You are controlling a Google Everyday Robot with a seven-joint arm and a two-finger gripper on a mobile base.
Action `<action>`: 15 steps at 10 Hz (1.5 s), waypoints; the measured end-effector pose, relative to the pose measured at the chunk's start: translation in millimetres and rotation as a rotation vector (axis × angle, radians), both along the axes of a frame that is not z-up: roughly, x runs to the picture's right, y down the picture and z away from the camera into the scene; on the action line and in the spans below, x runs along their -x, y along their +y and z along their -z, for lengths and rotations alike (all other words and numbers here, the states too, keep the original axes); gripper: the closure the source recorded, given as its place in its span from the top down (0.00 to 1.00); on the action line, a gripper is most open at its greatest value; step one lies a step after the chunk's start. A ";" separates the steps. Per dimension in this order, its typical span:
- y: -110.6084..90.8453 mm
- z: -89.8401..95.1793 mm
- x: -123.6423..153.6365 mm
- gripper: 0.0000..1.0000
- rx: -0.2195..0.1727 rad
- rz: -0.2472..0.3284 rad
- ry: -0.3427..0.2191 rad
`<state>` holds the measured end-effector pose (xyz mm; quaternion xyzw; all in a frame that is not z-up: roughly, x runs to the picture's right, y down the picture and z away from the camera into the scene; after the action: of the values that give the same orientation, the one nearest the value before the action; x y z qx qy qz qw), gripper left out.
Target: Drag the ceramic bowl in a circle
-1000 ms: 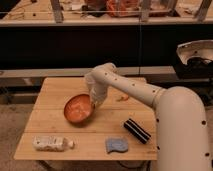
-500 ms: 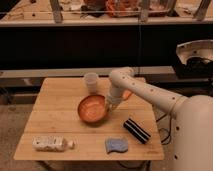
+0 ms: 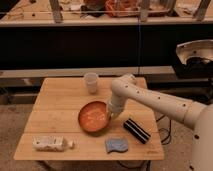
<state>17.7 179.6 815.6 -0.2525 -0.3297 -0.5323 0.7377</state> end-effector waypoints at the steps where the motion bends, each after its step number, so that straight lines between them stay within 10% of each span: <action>1: 2.0 1.0 14.2 0.00 0.000 0.020 -0.016; 8: -48.8 -25.7 109.2 0.00 -0.043 0.144 -0.132; 15: -59.7 -45.3 -1.4 0.00 -0.022 0.009 -0.011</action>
<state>19.1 120.0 860.8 -0.2427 -0.3267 -0.5406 0.7363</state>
